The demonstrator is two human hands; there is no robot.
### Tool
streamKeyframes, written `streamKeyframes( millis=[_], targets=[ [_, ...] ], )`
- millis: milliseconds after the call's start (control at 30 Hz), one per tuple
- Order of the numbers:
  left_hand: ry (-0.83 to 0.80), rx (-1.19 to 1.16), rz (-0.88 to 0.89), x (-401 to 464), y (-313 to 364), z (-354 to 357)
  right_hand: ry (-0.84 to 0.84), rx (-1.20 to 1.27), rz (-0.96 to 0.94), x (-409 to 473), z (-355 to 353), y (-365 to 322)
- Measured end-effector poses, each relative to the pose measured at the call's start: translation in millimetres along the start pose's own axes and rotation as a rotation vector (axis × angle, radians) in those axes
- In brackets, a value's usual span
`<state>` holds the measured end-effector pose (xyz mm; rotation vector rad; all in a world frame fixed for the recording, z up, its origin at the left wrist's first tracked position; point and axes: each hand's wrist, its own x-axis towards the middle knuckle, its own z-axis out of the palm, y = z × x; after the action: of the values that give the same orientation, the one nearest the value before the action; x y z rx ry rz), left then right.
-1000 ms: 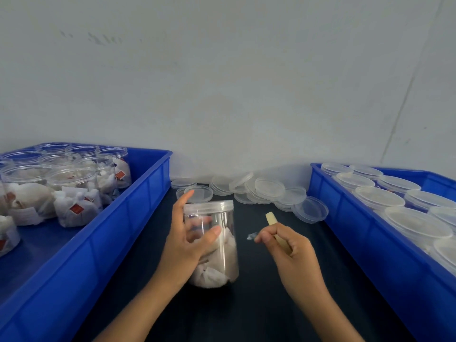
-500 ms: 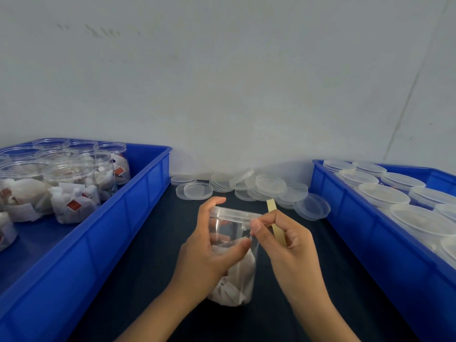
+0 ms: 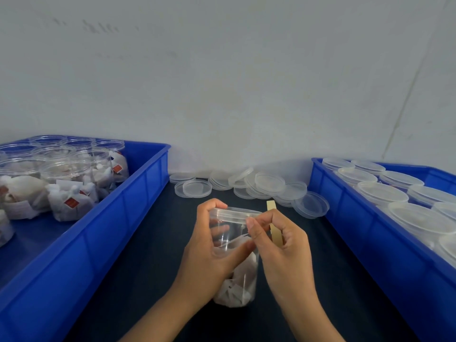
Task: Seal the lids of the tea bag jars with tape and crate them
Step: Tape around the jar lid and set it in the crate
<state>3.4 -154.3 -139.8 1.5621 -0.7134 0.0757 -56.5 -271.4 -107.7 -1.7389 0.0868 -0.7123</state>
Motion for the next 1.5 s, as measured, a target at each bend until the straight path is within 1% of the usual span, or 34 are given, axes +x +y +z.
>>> streamKeyframes(
  millis=[100,300,467,567,733,933,1033,1200,1367,1500],
  targets=[
    [-0.014,-0.067,0.029,-0.2,2.2,-2.4,-0.020,-0.022,-0.016,-0.9,-0.4,-2.0],
    [0.082,-0.042,0.028,4.8,0.9,-0.8,-0.018,-0.138,-0.042,-2.3,-0.4,-1.4],
    [0.144,0.046,0.030,4.1,-2.0,1.8,0.006,-0.364,-0.091,-0.7,-3.9,0.0],
    [0.181,0.087,0.026,4.5,-1.3,3.6,-0.008,-0.504,-0.181,-0.6,-9.1,-1.5],
    [0.174,0.062,0.005,7.1,-1.5,-1.5,-0.091,-0.754,-0.332,2.1,-18.2,-1.9],
    [0.104,0.023,0.021,12.4,-1.9,-7.8,-0.201,-0.926,-0.295,11.2,-34.1,-4.5],
    [0.060,-0.002,0.024,15.0,-2.1,-15.7,-0.285,-0.885,-0.237,12.6,-41.6,-4.6],
    [-0.017,-0.027,0.028,17.2,-1.1,-27.9,-0.338,-0.836,-0.110,16.4,-45.5,-6.1],
    [-0.070,-0.070,0.009,18.3,0.0,-33.9,-0.416,-0.858,-0.107,17.6,-45.3,-8.2],
    [-0.093,-0.156,-0.031,17.4,0.3,-34.8,-0.465,-0.872,-0.103,16.9,-43.6,-7.1]
  ],
)
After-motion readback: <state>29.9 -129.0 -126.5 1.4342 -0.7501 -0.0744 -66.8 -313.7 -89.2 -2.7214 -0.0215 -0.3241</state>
